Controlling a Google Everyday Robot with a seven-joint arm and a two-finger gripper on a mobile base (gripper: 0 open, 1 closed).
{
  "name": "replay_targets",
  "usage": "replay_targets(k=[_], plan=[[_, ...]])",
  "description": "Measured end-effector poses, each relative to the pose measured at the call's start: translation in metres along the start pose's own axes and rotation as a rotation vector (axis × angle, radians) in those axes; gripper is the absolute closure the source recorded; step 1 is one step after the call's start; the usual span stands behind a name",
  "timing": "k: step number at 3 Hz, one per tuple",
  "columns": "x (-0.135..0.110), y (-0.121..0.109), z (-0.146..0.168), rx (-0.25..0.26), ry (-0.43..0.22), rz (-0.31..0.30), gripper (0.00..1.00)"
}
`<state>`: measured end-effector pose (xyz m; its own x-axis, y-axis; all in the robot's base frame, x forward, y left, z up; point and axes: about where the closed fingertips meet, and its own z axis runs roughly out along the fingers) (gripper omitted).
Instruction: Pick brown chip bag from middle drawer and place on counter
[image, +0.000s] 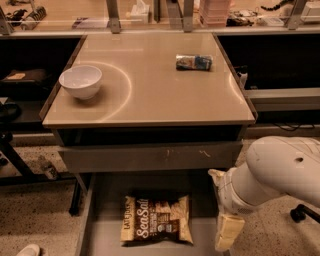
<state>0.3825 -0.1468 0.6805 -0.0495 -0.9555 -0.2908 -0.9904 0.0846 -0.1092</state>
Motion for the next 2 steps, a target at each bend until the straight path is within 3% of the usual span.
replay_targets(k=[1, 2], plan=[[0.001, 0.001, 0.002, -0.002, -0.001, 0.001, 0.00], [0.005, 0.002, 0.043, -0.043, -0.033, 0.031, 0.00]])
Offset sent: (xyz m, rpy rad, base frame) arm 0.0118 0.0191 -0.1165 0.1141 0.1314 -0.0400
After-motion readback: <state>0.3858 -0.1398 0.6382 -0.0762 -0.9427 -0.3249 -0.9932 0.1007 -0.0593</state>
